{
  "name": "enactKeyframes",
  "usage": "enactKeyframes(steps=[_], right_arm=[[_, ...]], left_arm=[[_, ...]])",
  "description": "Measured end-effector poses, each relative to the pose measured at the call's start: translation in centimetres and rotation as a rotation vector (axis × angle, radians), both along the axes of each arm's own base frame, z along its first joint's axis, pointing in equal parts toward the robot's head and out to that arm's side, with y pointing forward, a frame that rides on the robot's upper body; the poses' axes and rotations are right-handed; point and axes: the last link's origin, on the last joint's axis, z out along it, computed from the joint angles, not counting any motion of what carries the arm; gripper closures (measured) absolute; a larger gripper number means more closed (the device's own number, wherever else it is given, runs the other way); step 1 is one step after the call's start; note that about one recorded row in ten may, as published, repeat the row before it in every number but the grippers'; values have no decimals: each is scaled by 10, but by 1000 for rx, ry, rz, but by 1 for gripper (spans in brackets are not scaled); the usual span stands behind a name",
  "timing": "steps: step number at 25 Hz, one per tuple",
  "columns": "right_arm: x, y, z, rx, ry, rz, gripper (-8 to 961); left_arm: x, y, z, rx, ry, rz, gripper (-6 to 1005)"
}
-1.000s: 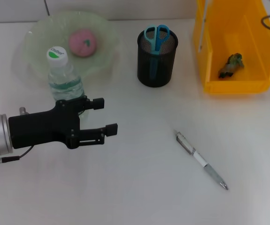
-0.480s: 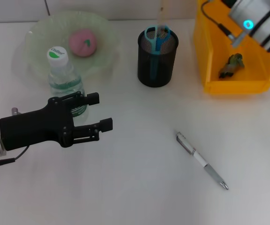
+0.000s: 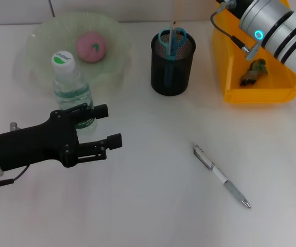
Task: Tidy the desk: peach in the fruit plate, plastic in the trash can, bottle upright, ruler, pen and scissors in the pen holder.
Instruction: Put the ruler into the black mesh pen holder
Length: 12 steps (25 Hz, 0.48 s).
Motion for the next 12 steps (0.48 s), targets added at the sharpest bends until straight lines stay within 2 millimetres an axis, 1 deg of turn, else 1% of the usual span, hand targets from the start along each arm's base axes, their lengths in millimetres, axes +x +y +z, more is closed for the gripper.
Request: enactKeyframes(steps=[12], right_arm=[[6, -5, 0, -30, 35, -12, 506]], left_arm=[[1, -1, 0, -4, -6, -3, 155]])
